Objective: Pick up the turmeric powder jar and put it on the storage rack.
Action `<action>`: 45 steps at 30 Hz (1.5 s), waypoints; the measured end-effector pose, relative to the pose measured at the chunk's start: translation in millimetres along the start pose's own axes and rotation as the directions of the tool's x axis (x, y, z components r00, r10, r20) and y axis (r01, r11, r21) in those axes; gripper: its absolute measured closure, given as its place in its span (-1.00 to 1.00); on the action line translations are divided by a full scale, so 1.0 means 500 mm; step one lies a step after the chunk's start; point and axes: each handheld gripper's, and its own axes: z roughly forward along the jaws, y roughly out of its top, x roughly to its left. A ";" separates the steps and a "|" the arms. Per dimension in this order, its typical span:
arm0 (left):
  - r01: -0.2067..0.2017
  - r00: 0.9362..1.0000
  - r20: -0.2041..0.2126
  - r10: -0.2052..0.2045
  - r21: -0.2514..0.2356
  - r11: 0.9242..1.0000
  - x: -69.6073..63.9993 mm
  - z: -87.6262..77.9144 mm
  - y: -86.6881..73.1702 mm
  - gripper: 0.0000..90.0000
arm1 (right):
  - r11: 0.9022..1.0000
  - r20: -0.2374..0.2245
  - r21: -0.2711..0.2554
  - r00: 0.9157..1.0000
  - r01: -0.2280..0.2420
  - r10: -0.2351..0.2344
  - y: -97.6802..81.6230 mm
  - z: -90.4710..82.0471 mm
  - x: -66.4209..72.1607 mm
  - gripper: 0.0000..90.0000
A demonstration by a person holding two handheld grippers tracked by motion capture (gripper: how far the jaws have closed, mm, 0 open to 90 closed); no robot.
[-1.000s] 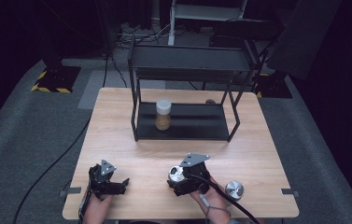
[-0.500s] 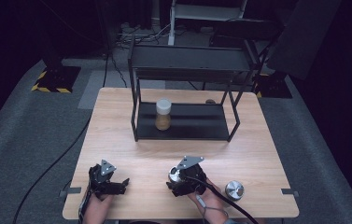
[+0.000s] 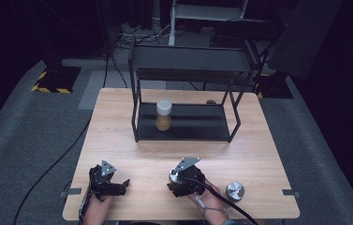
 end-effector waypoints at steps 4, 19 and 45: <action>0.000 1.000 0.000 0.000 0.000 1.000 0.000 0.000 0.000 -0.99 | 1.000 0.008 0.004 1.000 0.009 -0.009 0.003 -0.002 0.004 -0.32; -0.002 1.000 0.003 0.002 0.000 1.000 0.001 0.000 0.000 -0.99 | 1.000 -0.009 -0.007 1.000 0.001 -0.001 0.026 -0.062 -0.015 -0.32; -0.007 1.000 0.005 0.007 -0.001 1.000 0.003 0.003 0.003 -0.99 | 0.998 0.052 -0.061 0.999 0.004 0.000 0.146 -0.208 -0.100 -0.32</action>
